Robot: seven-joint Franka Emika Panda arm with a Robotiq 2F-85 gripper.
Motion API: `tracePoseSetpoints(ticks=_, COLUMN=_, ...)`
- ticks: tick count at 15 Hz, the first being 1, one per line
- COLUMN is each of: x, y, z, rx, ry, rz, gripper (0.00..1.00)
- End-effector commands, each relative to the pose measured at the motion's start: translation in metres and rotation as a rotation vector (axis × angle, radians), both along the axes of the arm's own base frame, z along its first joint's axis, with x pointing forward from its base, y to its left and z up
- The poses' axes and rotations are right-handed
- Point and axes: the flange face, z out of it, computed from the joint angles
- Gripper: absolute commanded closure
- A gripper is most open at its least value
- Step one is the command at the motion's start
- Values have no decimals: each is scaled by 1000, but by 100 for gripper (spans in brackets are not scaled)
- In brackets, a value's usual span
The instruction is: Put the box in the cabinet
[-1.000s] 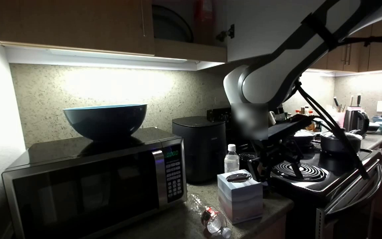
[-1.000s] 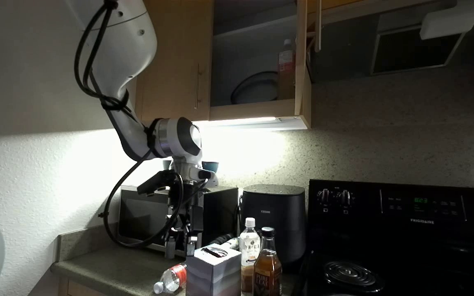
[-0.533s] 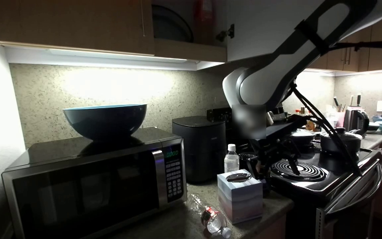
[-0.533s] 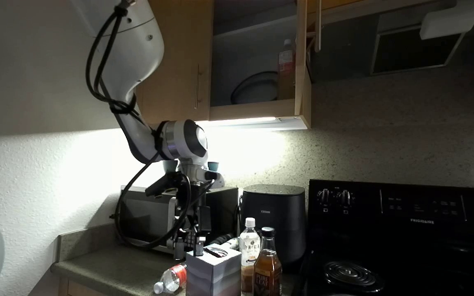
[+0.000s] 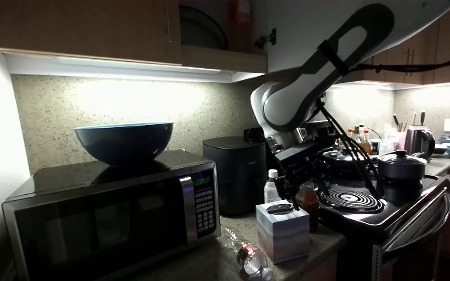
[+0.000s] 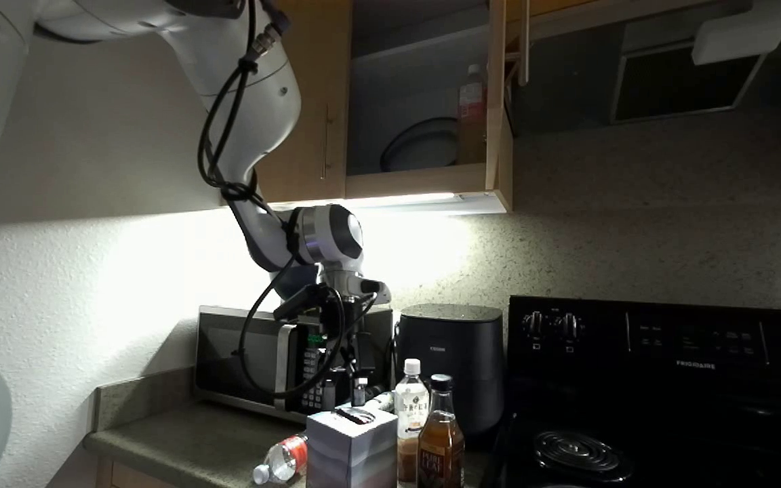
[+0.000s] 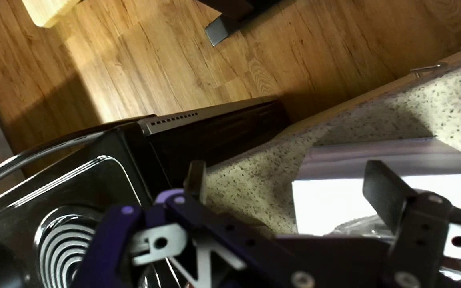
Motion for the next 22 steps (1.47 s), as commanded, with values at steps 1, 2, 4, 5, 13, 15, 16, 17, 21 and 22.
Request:
tracePoseSetpoints(ticks=1, x=2, y=3, z=3, rx=0, ry=-4, rz=5, gripper=0)
tracePoseSetpoints(ticks=2, x=2, y=4, z=3, rx=0, ry=-6, rz=7, gripper=0)
tracePoseSetpoints(ticks=4, x=10, y=-2, z=-5, rx=7, ry=-14, rz=-18, gripper=0)
tracePoseSetpoints(ticks=5, x=15, y=-4, z=-9, rx=4, ry=-15, rz=-32, gripper=0)
tracePoseSetpoints(ticks=13, x=70, y=-15, z=-41, rx=-105, ry=-63, rz=-171, gripper=0)
tracePoseSetpoints(ticks=15, x=73, y=-12, z=-54, rx=-93, ry=-27, rz=-167, gripper=8)
tracePoseSetpoints(ticks=16, x=73, y=-12, z=-60, rx=-95, ry=-12, rz=-164, gripper=26)
tracePoseSetpoints(ticks=17, x=73, y=-11, z=-65, rx=-83, ry=5, rz=-162, gripper=33)
tracePoseSetpoints(ticks=21, x=77, y=-10, z=-63, rx=-68, ry=19, rz=-184, gripper=58)
tracePoseSetpoints(ticks=22, x=77, y=-11, z=-62, rx=-72, ry=26, rz=-184, gripper=65)
